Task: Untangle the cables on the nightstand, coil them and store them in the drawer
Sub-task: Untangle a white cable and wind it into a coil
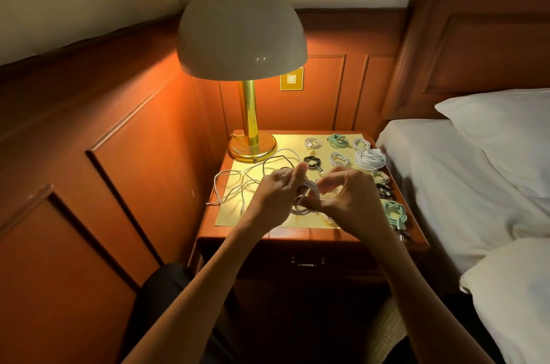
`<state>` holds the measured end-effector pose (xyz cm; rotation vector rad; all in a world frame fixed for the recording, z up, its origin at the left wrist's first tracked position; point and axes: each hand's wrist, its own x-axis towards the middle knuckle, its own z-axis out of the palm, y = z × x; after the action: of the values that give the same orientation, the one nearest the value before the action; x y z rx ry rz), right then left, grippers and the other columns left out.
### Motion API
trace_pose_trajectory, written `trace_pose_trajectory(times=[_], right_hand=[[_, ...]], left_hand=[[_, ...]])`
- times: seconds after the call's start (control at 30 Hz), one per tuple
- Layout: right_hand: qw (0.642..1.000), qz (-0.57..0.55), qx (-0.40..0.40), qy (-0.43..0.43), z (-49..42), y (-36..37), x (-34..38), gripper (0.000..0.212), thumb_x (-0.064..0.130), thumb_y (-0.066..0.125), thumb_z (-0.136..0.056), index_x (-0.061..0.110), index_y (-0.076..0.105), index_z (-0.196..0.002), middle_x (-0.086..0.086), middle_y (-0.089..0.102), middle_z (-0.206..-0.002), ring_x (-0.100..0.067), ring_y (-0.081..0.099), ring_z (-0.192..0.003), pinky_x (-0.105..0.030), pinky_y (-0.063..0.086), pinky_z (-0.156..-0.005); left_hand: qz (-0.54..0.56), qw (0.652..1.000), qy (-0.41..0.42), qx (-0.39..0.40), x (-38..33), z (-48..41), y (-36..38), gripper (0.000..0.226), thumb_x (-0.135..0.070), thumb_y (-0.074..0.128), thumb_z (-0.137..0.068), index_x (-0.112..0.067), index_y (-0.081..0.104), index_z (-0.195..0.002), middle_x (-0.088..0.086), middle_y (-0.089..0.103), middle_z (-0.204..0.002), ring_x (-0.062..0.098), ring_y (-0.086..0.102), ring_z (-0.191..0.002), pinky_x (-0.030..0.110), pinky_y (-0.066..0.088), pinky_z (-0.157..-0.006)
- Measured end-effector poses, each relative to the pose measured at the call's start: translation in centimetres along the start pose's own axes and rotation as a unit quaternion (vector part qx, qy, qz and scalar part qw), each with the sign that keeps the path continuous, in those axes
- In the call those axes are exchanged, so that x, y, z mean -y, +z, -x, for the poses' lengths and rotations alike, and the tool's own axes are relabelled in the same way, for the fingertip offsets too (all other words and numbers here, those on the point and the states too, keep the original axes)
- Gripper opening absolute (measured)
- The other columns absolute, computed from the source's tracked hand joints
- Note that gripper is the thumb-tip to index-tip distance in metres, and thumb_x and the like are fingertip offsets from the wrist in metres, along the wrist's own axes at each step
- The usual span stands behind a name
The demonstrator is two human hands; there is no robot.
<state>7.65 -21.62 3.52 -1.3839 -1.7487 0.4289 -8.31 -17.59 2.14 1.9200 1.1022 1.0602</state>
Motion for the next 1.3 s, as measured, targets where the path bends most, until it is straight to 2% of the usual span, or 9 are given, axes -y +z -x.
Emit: trace_pose_trajectory(times=[0.23,0.37,0.47,0.57,0.77,0.87,1.07,1.17,1.3], right_hand=[[0.95,0.18,-0.147,-0.21,0.6,0.3,-0.2,0.055,0.035,0.087,-0.073,0.024,0.064,-0.121,-0.005,0.055,-0.115,-0.017,0.061,-0.089,-0.032,0.055,-0.06],[0.925,0.091,-0.182,-0.319,1.3,0.8,-0.5,0.02,0.011,0.077,-0.088,0.014,0.074,-0.107,-0.012,0.064,-0.102,-0.013,0.062,-0.087,-0.023,0.053,-0.065],[0.947,-0.068,-0.235,-0.21,1.5,1.0,1.3,0.011,0.012,0.073,-0.089,0.014,0.076,-0.099,-0.004,0.068,-0.094,0.003,0.061,-0.089,-0.011,0.049,-0.07],[0.952,-0.182,-0.245,-0.039,1.5,1.7,2.9,0.012,0.032,0.065,-0.094,0.029,0.073,-0.101,0.005,0.072,-0.096,-0.006,0.068,-0.093,-0.026,0.056,-0.075],[0.839,-0.474,-0.112,0.242,0.5,0.2,3.8,0.021,0.012,0.053,-0.101,0.012,0.073,-0.108,-0.001,0.076,-0.105,-0.021,0.073,-0.099,-0.043,0.063,-0.075],[0.872,-0.437,-0.115,0.188,0.3,-0.4,3.2,0.02,0.011,0.062,-0.096,0.013,0.072,-0.112,0.003,0.077,-0.098,-0.016,0.074,-0.096,-0.032,0.061,-0.064],[0.932,-0.304,-0.194,-0.029,2.4,0.8,1.2,0.019,0.01,0.071,-0.087,0.018,0.073,-0.104,-0.001,0.074,-0.106,-0.021,0.074,-0.092,-0.031,0.062,-0.065],[0.955,-0.275,-0.095,-0.061,2.8,0.0,-0.1,0.022,0.006,0.072,-0.085,0.014,0.075,-0.105,-0.004,0.074,-0.097,-0.025,0.073,-0.077,-0.029,0.06,-0.059],[0.919,-0.373,0.095,0.087,2.7,-1.5,-0.4,0.024,0.001,0.054,-0.097,0.009,0.076,-0.103,-0.008,0.072,-0.113,-0.03,0.073,-0.069,-0.031,0.059,-0.054]], left_hand=[[0.149,0.979,-0.111,0.086,-1.1,-0.9,-1.3,0.044,-0.033,0.042,-0.106,-0.006,0.056,-0.074,0.005,0.053,-0.062,0.011,0.051,-0.058,0.018,0.042,-0.058],[0.147,0.982,-0.086,0.084,-1.4,-0.7,-1.5,0.049,-0.037,0.041,-0.105,-0.017,0.066,-0.068,0.007,0.057,-0.068,0.021,0.053,-0.07,0.029,0.044,-0.066],[0.116,0.993,-0.018,0.021,-2.2,-0.4,-0.7,0.051,-0.035,0.037,-0.107,-0.012,0.054,-0.065,0.006,0.048,-0.061,0.022,0.047,-0.058,0.03,0.042,-0.058],[0.027,0.996,0.055,-0.064,-2.0,-0.4,-0.1,0.051,-0.034,0.036,-0.107,-0.012,0.057,-0.066,0.002,0.053,-0.057,0.021,0.052,-0.052,0.031,0.042,-0.052],[-0.073,0.982,0.115,-0.128,-1.8,-0.5,-0.5,0.052,-0.042,0.033,-0.102,-0.012,0.067,-0.075,-0.013,0.058,-0.06,0.009,0.065,-0.058,0.017,0.049,-0.052],[-0.02,0.996,0.051,-0.069,-1.3,-0.8,-1.1,0.056,-0.042,0.034,-0.105,-0.007,0.064,-0.073,0.0,0.058,-0.061,0.019,0.058,-0.054,0.039,0.052,-0.055],[0.06,0.998,-0.012,-0.02,-1.9,-1.2,-1.2,0.051,-0.038,0.035,-0.107,-0.019,0.057,-0.065,-0.01,0.049,-0.052,0.008,0.045,-0.052,0.033,0.048,-0.055],[0.027,0.999,-0.014,-0.031,-1.5,-1.2,-1.8,0.052,-0.042,0.035,-0.106,-0.02,0.059,-0.066,-0.006,0.053,-0.059,0.014,0.047,-0.056,0.041,0.047,-0.057],[-0.045,0.998,-0.005,-0.048,-1.2,-1.0,-2.5,0.057,-0.04,0.034,-0.106,-0.004,0.066,-0.076,0.004,0.057,-0.064,0.019,0.052,-0.057,0.047,0.049,-0.06]])
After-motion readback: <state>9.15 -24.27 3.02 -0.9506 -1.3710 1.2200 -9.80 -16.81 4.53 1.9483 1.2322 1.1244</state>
